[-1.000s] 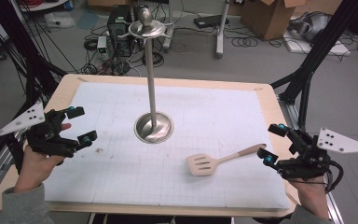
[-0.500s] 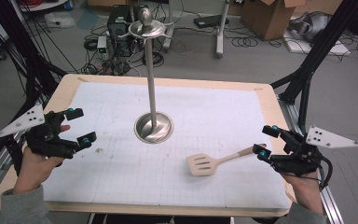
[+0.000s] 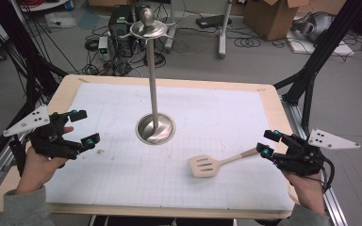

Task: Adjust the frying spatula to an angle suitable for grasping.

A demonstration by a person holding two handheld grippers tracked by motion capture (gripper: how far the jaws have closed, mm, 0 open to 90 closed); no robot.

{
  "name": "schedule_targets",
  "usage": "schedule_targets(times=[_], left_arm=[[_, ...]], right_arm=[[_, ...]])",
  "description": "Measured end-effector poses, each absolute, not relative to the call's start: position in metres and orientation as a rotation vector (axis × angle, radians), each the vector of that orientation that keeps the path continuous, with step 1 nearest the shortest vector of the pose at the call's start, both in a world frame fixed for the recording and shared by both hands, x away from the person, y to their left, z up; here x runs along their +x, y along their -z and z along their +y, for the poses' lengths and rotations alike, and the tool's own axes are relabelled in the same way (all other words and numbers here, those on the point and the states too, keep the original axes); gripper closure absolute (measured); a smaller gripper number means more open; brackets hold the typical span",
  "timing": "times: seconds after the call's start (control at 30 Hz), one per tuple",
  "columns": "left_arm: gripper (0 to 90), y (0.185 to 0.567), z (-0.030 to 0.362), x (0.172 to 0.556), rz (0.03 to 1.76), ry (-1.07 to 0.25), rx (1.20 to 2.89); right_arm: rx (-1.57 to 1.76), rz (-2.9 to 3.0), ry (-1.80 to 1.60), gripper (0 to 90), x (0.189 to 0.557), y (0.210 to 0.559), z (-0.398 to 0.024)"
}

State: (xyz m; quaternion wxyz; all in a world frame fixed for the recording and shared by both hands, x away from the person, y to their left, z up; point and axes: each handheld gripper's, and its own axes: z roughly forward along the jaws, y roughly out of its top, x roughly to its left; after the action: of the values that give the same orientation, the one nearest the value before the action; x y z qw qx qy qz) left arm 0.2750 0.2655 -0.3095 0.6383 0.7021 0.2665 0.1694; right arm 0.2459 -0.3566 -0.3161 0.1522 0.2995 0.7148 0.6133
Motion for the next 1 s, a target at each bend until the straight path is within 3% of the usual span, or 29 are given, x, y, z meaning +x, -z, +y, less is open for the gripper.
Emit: schedule_targets(times=[0.1, 0.57, 1.0], left_arm=[[2.0, 0.310, 0.266, 0.275, 0.609, -0.389, 1.603], [2.0, 0.314, 0.266, 0.278, 0.621, -0.382, 1.614], [2.0, 0.317, 0.265, 0.281, 0.631, -0.377, 1.623]], right_arm=[[0.851, 2.043, -1.762, 50.0, 0.246, 0.319, -0.358], [0.903, 2.070, -1.691, 75.8, 0.255, 0.338, -0.366], [0.978, 2.078, -1.655, 89.4, 0.263, 0.360, -0.373]])
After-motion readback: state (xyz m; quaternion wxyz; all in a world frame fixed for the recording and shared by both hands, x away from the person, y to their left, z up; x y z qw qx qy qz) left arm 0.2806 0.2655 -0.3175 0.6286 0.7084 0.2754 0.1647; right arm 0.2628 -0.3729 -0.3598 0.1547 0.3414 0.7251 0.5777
